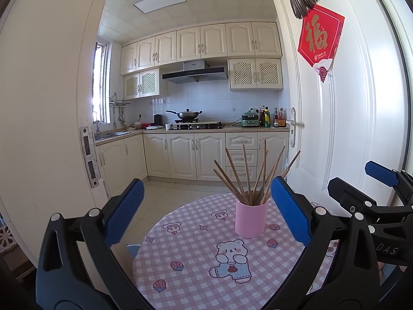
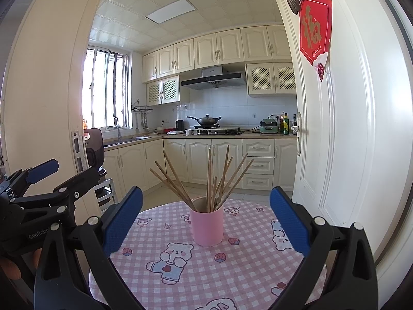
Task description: Organize utensils
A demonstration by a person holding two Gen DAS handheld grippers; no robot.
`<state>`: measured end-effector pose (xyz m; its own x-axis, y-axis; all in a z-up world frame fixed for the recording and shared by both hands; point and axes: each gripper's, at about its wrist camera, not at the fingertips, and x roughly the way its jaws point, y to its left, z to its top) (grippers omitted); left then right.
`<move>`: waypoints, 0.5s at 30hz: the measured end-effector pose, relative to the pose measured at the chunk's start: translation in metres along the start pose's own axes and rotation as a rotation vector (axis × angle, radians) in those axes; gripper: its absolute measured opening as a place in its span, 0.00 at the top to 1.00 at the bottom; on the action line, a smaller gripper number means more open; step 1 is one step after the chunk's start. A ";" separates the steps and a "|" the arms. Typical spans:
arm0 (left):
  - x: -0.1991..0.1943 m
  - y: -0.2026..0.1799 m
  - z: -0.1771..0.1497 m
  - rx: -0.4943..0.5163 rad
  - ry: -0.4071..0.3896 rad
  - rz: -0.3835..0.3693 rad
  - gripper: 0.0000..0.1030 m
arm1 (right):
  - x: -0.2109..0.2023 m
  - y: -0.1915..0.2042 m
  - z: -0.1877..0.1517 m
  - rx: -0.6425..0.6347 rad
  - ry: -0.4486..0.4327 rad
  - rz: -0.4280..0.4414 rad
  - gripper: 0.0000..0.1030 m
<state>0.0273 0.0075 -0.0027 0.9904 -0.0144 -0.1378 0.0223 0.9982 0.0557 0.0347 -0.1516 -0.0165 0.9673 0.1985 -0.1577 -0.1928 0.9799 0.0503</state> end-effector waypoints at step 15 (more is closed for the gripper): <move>0.001 0.000 0.001 0.002 -0.001 0.001 0.06 | -0.001 0.000 0.000 0.005 0.001 -0.001 0.08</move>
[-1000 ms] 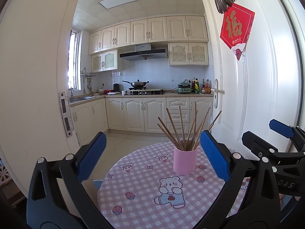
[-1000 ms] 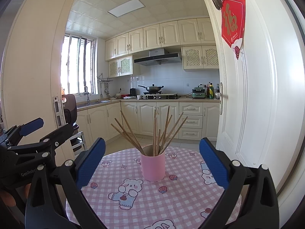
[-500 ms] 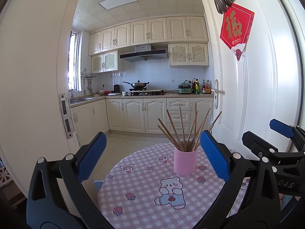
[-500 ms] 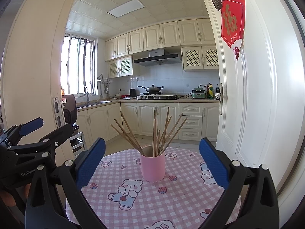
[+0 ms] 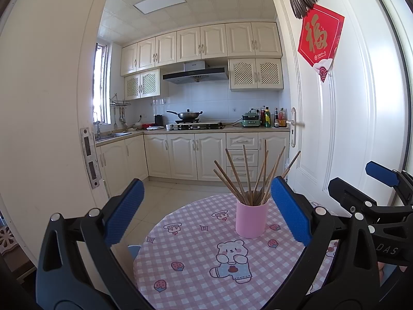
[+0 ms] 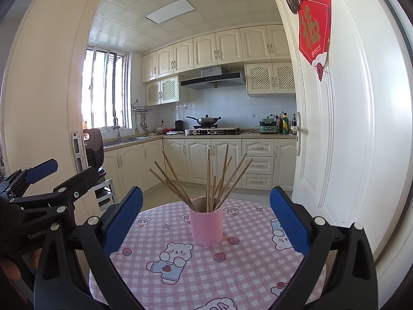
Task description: Organize utensils
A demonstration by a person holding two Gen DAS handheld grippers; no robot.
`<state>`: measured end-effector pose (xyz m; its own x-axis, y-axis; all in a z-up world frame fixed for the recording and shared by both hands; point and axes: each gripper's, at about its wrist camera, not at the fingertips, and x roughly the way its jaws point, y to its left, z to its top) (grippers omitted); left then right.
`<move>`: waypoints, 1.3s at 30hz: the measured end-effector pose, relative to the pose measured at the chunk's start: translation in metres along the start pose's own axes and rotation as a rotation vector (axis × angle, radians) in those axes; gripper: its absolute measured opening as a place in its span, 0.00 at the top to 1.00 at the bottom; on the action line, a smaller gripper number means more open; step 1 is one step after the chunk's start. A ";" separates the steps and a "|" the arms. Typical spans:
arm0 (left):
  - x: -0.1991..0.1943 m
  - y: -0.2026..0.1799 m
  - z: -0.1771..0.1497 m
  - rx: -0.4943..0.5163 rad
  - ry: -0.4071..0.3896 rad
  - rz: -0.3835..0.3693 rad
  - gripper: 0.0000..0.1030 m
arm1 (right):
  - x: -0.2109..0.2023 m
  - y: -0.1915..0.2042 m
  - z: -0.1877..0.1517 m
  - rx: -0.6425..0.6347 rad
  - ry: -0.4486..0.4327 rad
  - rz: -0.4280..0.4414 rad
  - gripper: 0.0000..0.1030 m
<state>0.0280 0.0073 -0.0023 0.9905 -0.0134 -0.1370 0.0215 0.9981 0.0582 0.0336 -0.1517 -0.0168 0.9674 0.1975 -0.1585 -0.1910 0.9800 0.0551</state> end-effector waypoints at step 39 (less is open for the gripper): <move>0.001 -0.002 -0.002 -0.001 0.007 0.014 0.06 | -0.002 0.001 0.001 0.008 0.015 -0.006 0.08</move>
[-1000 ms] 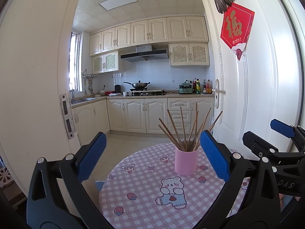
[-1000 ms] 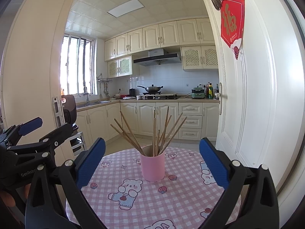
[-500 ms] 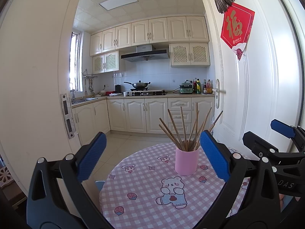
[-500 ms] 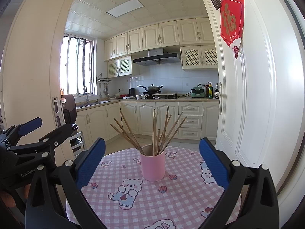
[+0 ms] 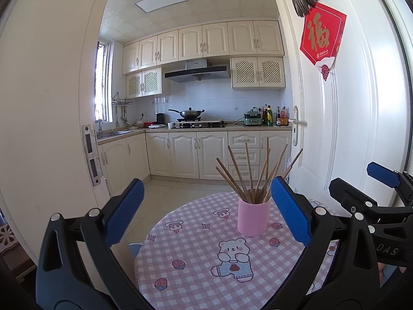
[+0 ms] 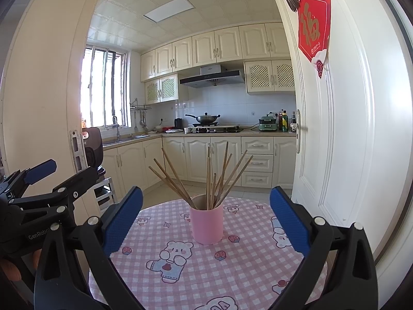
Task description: Organize utensils
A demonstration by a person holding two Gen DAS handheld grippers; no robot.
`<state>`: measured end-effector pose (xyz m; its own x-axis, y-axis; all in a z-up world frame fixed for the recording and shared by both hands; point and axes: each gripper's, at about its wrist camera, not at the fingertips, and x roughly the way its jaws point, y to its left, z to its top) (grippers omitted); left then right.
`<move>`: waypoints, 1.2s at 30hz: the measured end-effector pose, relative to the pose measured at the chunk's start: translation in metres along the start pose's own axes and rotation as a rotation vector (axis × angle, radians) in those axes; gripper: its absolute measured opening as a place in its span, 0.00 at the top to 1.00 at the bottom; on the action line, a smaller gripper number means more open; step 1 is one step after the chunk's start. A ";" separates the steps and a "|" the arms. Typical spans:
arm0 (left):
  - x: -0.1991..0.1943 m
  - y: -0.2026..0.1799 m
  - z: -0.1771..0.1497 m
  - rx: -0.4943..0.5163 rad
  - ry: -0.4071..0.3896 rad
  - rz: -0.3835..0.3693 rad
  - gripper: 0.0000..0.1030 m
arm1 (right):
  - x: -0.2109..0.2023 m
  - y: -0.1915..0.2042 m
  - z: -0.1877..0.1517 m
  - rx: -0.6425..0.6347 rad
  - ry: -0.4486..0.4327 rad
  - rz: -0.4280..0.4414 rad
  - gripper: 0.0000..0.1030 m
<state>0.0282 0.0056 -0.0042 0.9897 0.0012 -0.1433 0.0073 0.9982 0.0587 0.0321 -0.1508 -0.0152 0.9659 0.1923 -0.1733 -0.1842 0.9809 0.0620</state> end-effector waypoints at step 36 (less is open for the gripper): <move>0.044 -0.014 -0.015 0.017 0.070 0.020 0.06 | 0.043 -0.015 -0.017 0.021 0.067 -0.002 0.08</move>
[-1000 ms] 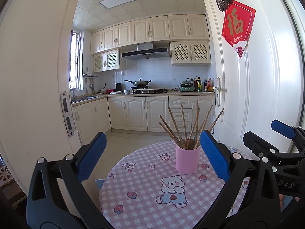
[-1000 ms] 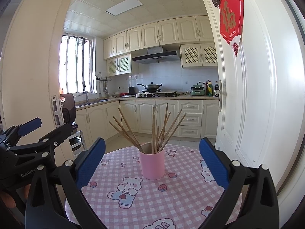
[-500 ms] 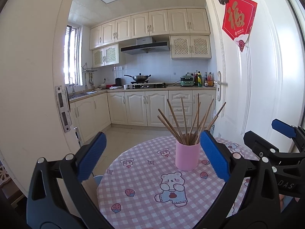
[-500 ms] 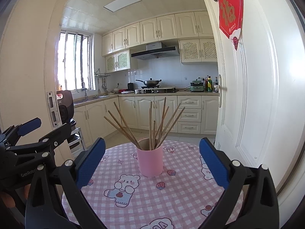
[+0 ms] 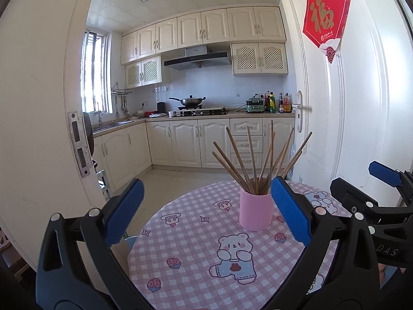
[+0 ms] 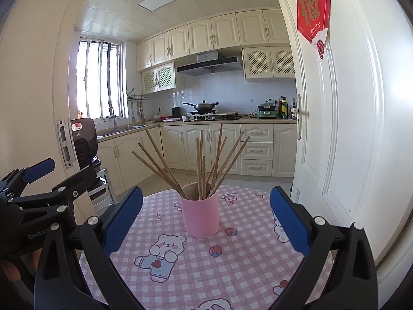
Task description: Organize utensils
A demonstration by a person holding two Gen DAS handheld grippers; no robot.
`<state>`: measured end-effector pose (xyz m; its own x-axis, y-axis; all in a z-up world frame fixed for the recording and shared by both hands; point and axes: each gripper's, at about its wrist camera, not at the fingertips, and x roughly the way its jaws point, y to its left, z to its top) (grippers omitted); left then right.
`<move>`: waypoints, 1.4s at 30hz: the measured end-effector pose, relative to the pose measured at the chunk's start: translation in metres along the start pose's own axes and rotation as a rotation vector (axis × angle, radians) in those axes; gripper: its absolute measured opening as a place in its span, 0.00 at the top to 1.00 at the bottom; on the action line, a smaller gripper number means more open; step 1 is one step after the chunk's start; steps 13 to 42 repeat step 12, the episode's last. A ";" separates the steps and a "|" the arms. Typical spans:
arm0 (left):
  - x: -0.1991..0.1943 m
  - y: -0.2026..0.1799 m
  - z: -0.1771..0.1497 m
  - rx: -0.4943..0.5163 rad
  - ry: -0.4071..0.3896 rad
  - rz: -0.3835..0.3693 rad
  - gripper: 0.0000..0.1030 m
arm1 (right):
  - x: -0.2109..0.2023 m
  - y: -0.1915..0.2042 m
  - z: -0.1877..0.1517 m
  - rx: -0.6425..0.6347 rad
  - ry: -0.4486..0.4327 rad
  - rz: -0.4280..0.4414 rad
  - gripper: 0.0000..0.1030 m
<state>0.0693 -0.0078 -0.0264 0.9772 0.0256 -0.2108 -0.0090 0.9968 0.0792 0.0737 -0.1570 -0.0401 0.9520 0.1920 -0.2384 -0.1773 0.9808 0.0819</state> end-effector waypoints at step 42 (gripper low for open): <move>0.059 -0.001 -0.026 -0.036 0.217 -0.033 0.06 | 0.042 -0.010 -0.019 -0.015 0.103 -0.006 0.08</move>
